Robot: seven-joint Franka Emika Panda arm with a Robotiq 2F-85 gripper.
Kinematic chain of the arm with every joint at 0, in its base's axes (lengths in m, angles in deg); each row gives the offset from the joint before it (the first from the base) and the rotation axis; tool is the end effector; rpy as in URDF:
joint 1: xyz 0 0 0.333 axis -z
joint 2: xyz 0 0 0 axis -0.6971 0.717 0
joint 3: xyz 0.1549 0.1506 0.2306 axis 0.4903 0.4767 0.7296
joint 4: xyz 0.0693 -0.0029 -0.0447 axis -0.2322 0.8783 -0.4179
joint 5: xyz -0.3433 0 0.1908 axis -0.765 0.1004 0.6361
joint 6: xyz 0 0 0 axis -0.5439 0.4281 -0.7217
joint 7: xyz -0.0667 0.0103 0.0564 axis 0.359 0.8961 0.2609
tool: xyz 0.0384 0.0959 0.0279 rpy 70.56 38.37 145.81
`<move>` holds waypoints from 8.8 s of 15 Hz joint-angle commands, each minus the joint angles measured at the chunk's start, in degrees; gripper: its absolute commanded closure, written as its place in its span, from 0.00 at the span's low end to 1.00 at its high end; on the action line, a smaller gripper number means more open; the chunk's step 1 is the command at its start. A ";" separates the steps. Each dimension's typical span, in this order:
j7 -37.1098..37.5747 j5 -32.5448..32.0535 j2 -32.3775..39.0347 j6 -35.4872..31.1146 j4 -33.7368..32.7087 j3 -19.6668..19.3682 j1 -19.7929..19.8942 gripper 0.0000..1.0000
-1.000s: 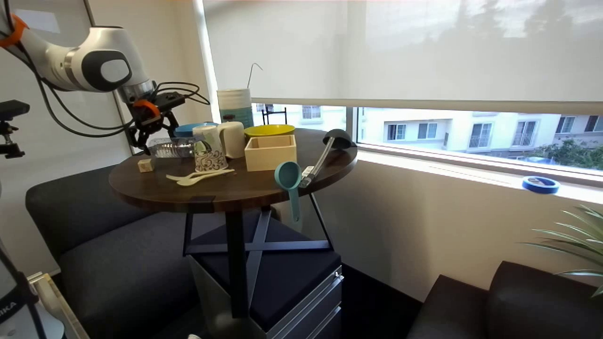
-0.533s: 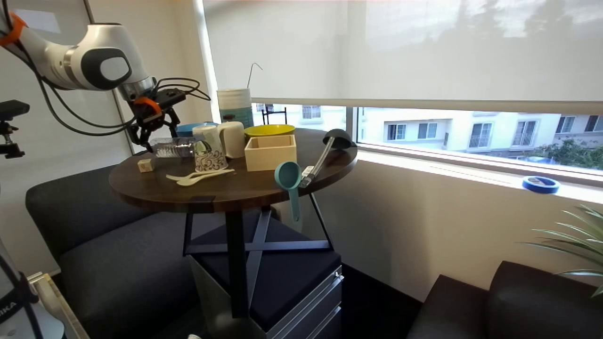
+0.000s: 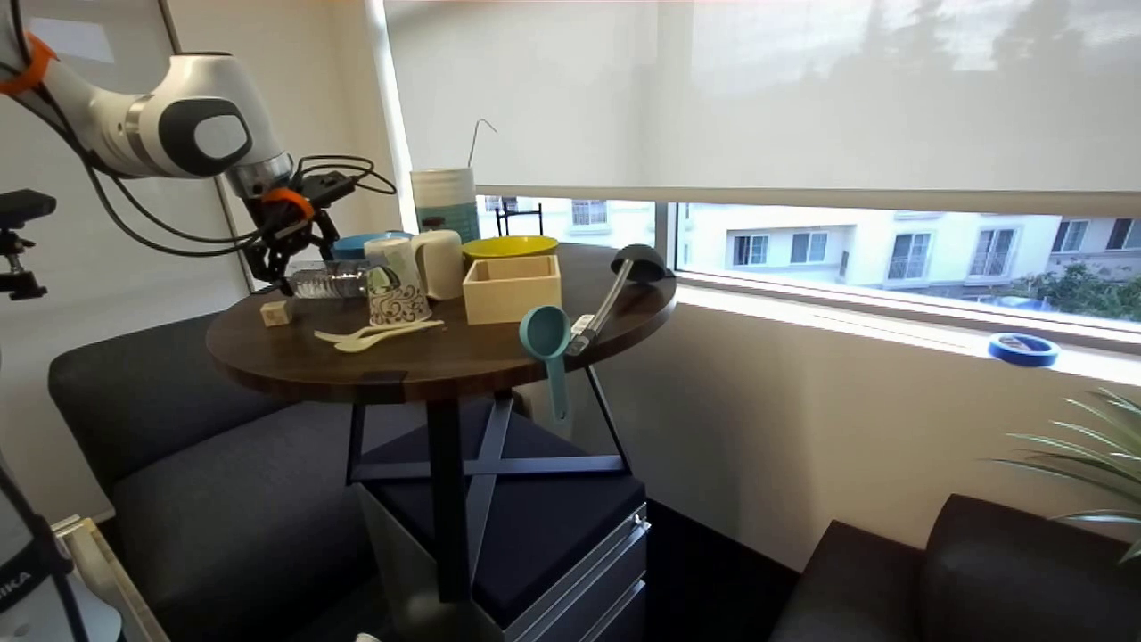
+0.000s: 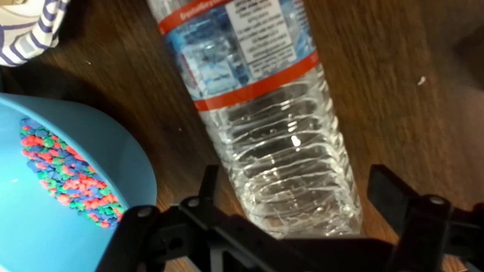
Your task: Place the water bottle upside down.
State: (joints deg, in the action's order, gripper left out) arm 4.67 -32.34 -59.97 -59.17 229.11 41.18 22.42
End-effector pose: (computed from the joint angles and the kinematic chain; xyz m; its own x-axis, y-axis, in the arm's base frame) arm 0.4081 0.1914 0.3998 -0.1725 0.9793 0.1059 0.9472 0.1354 0.2906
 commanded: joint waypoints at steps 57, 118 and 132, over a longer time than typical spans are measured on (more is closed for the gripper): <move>-46.78 116.03 -20.68 -0.60 10.58 -19.19 -8.11 0.76; -47.87 106.45 -17.85 10.90 10.70 -38.63 -22.88 0.00; -47.13 101.69 -18.61 9.91 10.70 -38.11 -22.47 0.00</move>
State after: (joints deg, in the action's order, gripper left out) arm -42.93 71.44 -77.47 -48.61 239.80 3.60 0.49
